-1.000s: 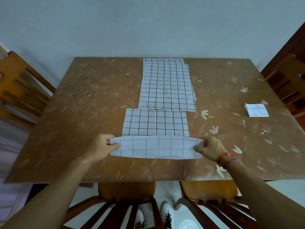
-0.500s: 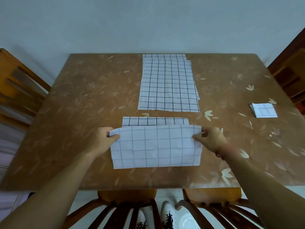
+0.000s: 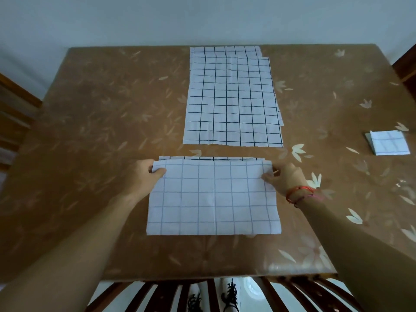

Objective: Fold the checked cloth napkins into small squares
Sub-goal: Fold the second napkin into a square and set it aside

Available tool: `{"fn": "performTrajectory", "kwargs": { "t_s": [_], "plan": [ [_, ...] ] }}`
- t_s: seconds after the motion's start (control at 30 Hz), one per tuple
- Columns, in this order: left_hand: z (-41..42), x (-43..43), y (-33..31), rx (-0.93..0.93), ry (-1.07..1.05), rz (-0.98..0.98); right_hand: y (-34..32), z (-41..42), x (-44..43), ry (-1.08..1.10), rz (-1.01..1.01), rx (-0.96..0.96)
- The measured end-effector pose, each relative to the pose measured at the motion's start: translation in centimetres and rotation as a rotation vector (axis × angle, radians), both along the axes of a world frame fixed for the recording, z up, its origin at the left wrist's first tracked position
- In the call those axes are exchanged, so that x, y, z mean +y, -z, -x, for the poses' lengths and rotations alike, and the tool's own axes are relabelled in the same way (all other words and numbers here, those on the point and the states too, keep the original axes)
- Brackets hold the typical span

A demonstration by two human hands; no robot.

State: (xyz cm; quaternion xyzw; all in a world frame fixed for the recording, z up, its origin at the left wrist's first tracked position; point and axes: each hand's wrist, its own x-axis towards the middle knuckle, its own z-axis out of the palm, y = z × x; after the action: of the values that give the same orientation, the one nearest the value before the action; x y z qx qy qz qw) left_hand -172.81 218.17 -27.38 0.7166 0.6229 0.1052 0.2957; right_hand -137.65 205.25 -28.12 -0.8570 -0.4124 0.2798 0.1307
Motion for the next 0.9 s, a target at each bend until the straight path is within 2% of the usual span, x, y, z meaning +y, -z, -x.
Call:
{"fn": "performTrajectory", "kwargs": {
  "t_s": [0.53, 0.67, 0.77, 0.9],
  "plan": [
    [-1.5, 2.8, 3.7, 0.07, -0.031, -0.031, 3.8, -0.6, 3.1, 0.068, 0.032, -0.087],
    [-1.6, 2.5, 3.6, 0.004, -0.059, -0.035, 3.1, -0.5, 2.7, 0.091, 0.033, -0.107],
    [-1.3, 1.6, 3.4, 0.072, 0.022, -0.14, 2.2, -0.1, 2.1, 0.075, 0.021, -0.149],
    [-1.8, -2.7, 3.0, 0.023, 0.178, -0.187, 1.4, 1.7, 0.9, 0.002, -0.019, -0.222]
  ]
}}
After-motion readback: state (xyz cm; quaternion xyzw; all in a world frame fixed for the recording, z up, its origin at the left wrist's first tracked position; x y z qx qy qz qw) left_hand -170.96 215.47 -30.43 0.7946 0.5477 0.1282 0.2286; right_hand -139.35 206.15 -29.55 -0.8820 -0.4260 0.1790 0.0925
